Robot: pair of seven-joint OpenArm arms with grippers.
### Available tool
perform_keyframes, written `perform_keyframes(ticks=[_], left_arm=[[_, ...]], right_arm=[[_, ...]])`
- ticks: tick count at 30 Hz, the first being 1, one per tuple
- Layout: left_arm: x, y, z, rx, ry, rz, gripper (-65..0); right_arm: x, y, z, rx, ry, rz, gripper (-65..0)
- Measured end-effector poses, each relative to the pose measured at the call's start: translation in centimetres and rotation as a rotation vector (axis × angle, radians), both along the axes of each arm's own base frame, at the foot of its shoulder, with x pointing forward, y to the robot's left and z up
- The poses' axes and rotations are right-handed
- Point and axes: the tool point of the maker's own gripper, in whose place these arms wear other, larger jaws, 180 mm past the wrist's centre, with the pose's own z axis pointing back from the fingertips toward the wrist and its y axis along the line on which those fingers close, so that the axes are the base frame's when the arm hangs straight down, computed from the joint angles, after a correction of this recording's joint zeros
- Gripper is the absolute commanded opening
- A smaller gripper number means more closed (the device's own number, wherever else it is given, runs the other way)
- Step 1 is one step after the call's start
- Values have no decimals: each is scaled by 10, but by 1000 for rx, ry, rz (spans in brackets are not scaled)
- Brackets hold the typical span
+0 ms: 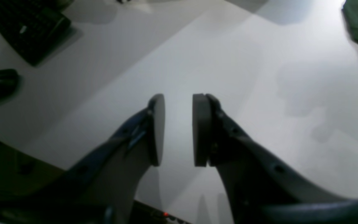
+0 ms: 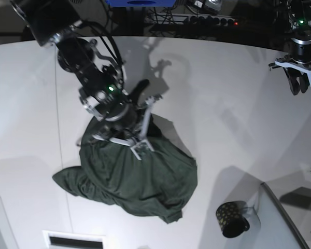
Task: Layout the t-shirt on the table in an organized manner, then fold the t-shirt properly
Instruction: 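Grasp the t-shirt with the right gripper and drag it away from the cup, then grasp the shirt's collar edge with both grippers and pull it apart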
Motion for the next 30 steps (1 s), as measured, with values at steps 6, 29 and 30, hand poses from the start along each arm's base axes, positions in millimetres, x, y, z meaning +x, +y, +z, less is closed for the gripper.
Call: perform_keyframes(ticks=[6, 29, 30], left_arm=[[0, 0, 0, 1, 0, -1, -500], [151, -190, -32, -233, -83, -419, -545], [159, -197, -39, -246, -74, -421, -583]], right_arm=[[-40, -24, 33, 44, -12, -28, -650], [-137, -92, -51, -142, 270, -61, -650], [-138, -93, -55, -146, 279, -64, -650]])
